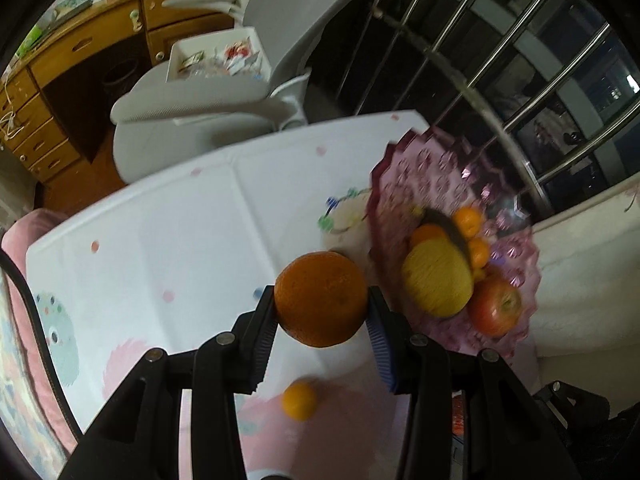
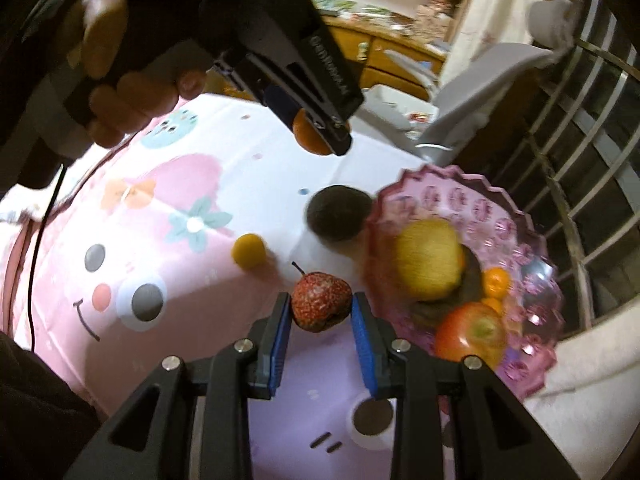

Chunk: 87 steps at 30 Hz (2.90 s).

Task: Organize fruits
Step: 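Carry the mandarin with the left tool and lychee with the right tool into the bowl, release, then grasp the dark avocado with the left tool while the right tool grasps the small yellow citrus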

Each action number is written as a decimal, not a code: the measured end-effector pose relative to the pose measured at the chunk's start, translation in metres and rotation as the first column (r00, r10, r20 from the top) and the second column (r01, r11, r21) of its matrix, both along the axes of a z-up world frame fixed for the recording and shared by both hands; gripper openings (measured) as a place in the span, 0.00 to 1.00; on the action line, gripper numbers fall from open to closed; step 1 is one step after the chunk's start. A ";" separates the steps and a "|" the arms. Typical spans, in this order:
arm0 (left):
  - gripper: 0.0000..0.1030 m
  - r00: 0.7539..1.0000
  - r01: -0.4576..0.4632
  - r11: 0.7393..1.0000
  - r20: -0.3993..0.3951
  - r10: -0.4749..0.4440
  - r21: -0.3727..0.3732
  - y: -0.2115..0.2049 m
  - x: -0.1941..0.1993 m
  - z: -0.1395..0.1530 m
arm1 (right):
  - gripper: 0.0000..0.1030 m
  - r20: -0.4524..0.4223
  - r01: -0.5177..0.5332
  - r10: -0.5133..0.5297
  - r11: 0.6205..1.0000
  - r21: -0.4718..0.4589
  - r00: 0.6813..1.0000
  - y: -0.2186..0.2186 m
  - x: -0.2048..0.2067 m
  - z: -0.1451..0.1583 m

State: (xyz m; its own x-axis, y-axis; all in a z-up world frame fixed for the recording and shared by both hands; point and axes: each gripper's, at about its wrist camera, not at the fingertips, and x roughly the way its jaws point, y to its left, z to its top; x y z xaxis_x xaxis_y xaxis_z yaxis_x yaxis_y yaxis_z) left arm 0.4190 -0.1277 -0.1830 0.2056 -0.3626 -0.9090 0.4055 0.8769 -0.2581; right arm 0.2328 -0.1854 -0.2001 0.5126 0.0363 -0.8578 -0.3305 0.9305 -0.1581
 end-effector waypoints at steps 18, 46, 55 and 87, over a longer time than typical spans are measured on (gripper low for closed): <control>0.41 0.999 0.048 0.986 0.026 -0.044 -0.159 -0.052 0.011 -0.029 | 0.30 0.003 0.260 -0.261 0.963 0.066 0.965 -0.054 0.023 -0.009; 0.79 0.998 0.061 0.994 0.040 -0.058 -0.090 -0.020 -0.006 0.000 | 0.57 -0.099 0.427 -0.416 0.857 0.290 0.904 -0.065 0.025 0.005; 0.80 0.992 0.124 0.992 0.024 -0.124 0.013 -0.003 -0.012 -0.010 | 0.58 -0.098 0.352 -0.339 0.872 0.341 0.936 -0.030 0.019 0.001; 0.81 0.956 0.251 0.968 -0.150 -0.251 -0.023 -0.021 0.015 -0.107 | 0.51 0.036 0.042 -0.049 0.983 0.181 0.998 0.060 0.037 -0.082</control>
State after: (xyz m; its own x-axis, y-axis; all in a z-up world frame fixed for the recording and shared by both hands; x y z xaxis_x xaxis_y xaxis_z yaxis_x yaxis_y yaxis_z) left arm 0.4343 -0.1483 -0.2896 -0.0318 -0.3884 -0.9209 0.5684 0.7509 -0.3363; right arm 0.2698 -0.1249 -0.2826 0.5514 0.1640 -0.8179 -0.2841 0.9588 0.0008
